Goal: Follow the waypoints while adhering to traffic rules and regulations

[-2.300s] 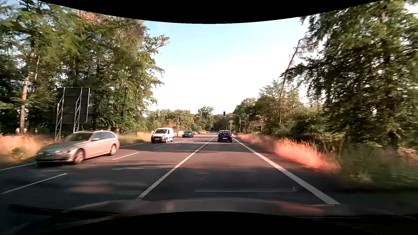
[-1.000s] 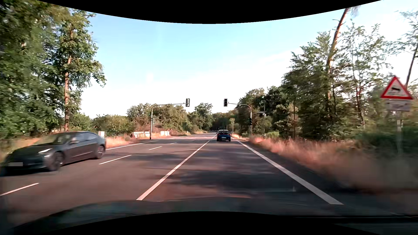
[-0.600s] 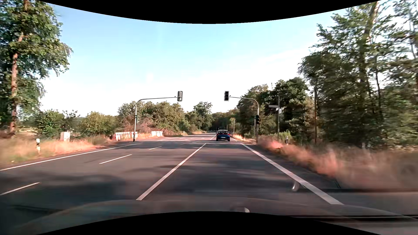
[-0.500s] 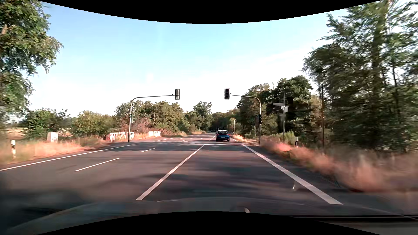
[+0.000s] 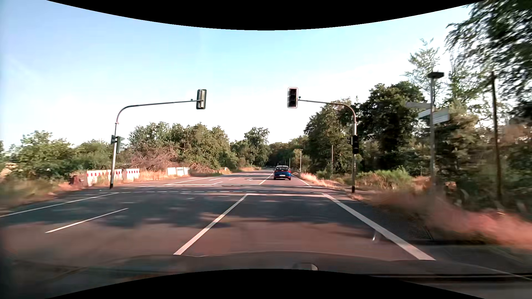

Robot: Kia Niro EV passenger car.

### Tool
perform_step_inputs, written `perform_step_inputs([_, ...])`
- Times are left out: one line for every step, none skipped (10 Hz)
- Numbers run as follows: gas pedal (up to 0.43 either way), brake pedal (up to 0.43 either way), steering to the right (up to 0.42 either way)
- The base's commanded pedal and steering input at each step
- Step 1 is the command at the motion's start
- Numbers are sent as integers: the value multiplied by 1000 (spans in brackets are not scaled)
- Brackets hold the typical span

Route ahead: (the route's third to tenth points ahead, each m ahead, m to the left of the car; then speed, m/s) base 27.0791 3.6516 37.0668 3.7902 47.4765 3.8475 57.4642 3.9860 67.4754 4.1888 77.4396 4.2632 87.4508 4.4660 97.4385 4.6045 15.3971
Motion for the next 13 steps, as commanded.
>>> perform_step_inputs([98,0,-1])
perform_step_inputs([98,0,-1])
perform_step_inputs([98,0,-1])
perform_step_inputs([98,0,-1])
perform_step_inputs([98,0,-1])
perform_step_inputs([98,0,-1])
perform_step_inputs([98,0,-1])
perform_step_inputs([98,0,-1])
perform_step_inputs([98,0,-1])
perform_step_inputs([98,0,-1])
perform_step_inputs([98,0,-1])
perform_step_inputs([98,0,-1])
perform_step_inputs([98,0,-1])
